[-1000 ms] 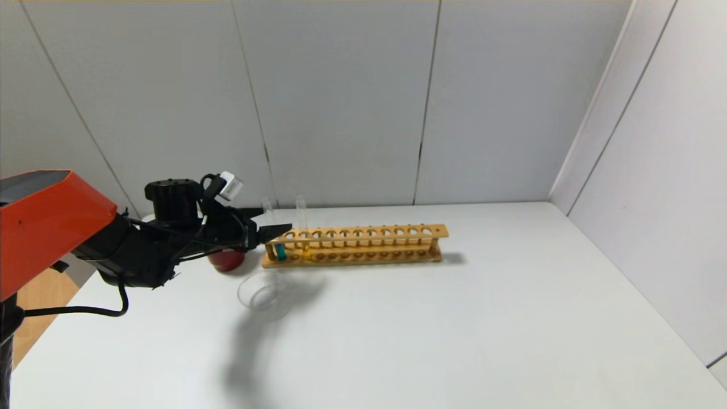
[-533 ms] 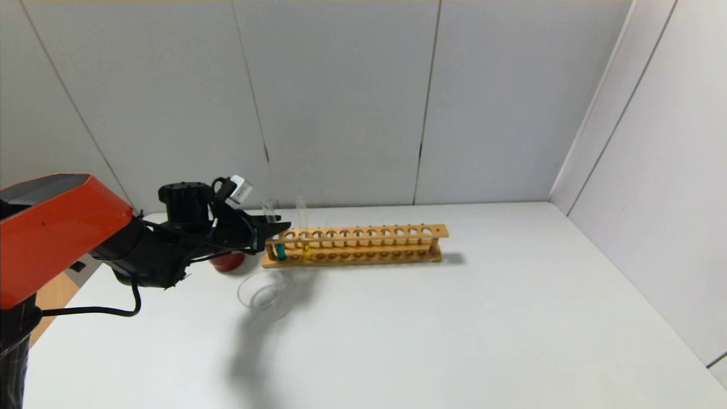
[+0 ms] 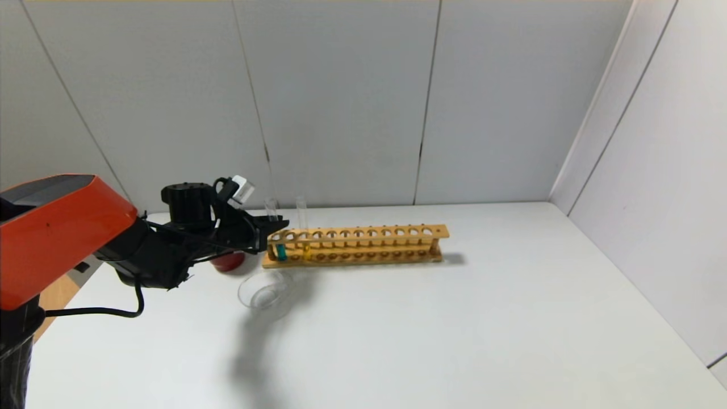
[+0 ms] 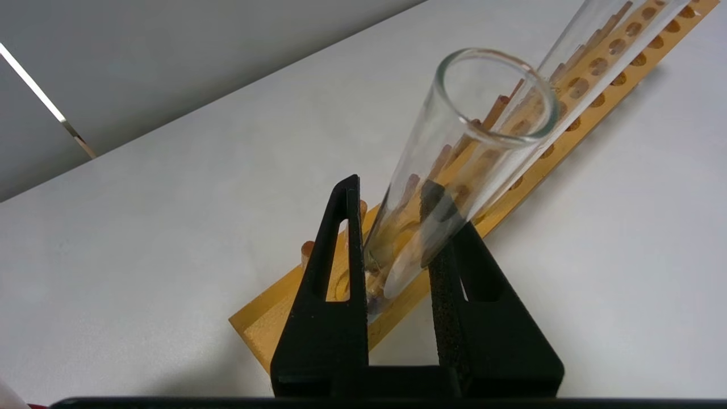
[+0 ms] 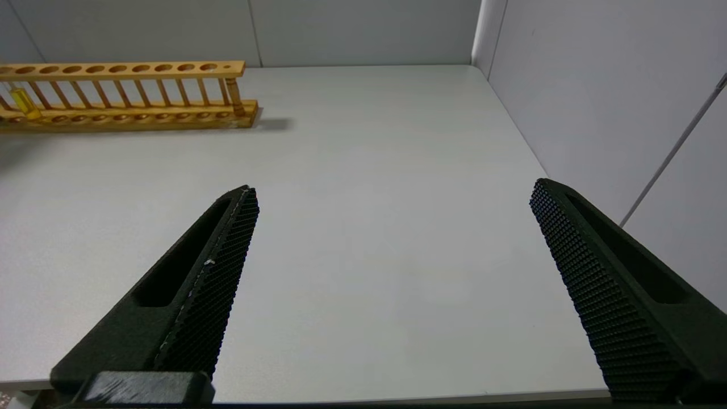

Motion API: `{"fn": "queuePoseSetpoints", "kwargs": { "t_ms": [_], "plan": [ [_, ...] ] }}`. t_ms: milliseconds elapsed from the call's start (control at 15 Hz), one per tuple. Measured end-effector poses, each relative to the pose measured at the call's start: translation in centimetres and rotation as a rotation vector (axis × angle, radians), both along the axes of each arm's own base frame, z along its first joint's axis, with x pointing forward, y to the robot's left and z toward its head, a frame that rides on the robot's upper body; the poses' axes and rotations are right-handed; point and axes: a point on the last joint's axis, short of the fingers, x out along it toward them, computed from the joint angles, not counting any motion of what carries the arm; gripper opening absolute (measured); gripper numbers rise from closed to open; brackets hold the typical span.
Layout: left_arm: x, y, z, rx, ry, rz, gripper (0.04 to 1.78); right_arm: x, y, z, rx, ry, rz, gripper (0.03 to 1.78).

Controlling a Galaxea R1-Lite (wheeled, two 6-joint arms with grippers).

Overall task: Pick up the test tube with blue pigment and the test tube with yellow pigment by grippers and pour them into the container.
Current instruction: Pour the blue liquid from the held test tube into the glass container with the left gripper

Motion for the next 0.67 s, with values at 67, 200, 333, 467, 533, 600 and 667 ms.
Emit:
{"fn": "queuePoseSetpoints", "kwargs": {
  "t_ms": [67, 200, 333, 467, 533, 600, 667],
  "plan": [
    [-0.1, 0.0, 0.2, 0.0, -0.001, 0.0, 0.36, 0.0, 0.0, 0.0, 0.0, 0.0, 0.0, 1.75],
    [-0.5, 0.0, 1.3, -0.003, -0.018, 0.0, 0.36, 0.0, 0.0, 0.0, 0.0, 0.0, 0.0, 1.75],
    [-1.1, 0.0, 3.3, -0.006, -0.043, -0.003, 0.36, 0.0, 0.0, 0.0, 0.0, 0.0, 0.0, 1.75],
    [-2.0, 0.0, 6.0, -0.009, -0.072, -0.006, 0.36, 0.0, 0.0, 0.0, 0.0, 0.0, 0.0, 1.75],
    [-2.7, 0.1, 7.5, -0.015, -0.081, -0.013, 0.35, 0.0, 0.0, 0.0, 0.0, 0.0, 0.0, 1.75],
    [-3.4, 0.0, 9.0, -0.016, -0.096, -0.016, 0.34, 0.0, 0.0, 0.0, 0.0, 0.0, 0.0, 1.75],
    [-4.1, 0.2, 10.5, -0.017, -0.116, -0.012, 0.34, 0.0, 0.0, 0.0, 0.0, 0.0, 0.0, 1.75]
  ]
}}
